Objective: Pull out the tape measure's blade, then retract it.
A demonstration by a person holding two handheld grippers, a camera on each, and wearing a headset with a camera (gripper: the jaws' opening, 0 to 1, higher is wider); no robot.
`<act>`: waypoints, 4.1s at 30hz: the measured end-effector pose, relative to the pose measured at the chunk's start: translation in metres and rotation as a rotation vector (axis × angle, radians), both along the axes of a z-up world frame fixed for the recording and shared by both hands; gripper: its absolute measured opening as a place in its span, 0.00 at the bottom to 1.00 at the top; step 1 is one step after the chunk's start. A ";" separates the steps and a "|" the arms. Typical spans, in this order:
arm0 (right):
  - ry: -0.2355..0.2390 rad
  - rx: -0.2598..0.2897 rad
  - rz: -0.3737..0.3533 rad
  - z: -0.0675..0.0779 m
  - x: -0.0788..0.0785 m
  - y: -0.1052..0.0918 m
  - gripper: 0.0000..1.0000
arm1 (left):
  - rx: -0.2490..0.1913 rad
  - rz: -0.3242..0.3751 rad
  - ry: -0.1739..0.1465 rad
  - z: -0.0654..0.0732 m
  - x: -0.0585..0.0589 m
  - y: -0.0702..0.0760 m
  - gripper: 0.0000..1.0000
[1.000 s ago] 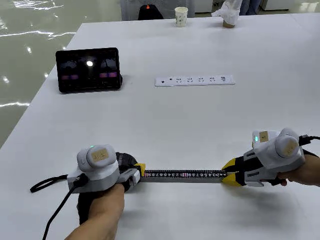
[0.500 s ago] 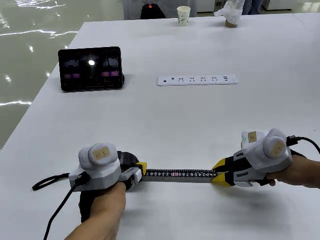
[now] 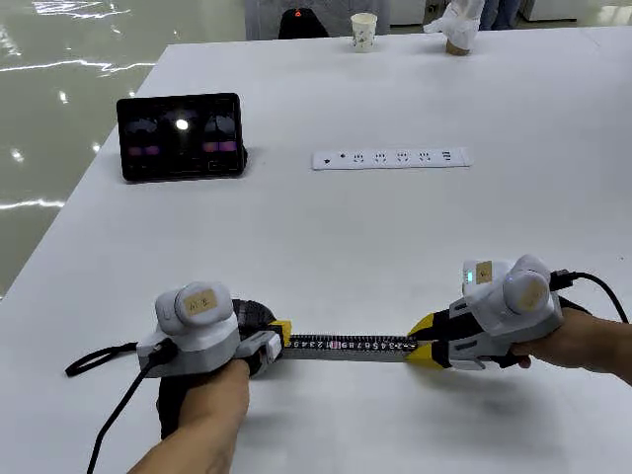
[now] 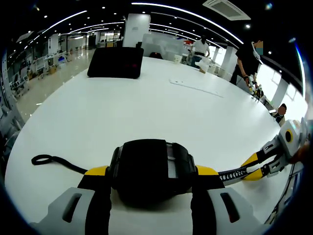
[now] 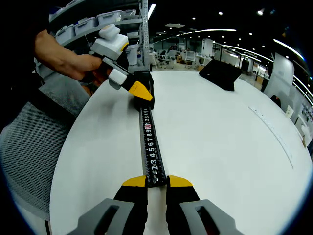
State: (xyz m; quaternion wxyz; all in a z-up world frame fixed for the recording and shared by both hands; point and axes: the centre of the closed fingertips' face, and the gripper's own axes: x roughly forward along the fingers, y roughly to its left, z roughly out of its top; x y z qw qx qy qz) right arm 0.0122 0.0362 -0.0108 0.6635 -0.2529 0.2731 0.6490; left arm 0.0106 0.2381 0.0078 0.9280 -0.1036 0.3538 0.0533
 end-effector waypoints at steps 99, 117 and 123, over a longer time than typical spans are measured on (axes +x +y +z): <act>-0.027 0.078 0.080 0.000 -0.010 0.135 0.11 | -0.049 0.010 0.002 0.001 -0.001 0.003 0.62; -0.031 0.086 0.111 -0.001 -0.012 0.155 0.11 | -0.058 0.016 0.003 0.000 -0.001 0.003 0.63; -0.040 0.081 0.117 -0.002 -0.012 0.155 0.12 | -0.057 0.008 0.006 0.000 -0.001 0.003 0.63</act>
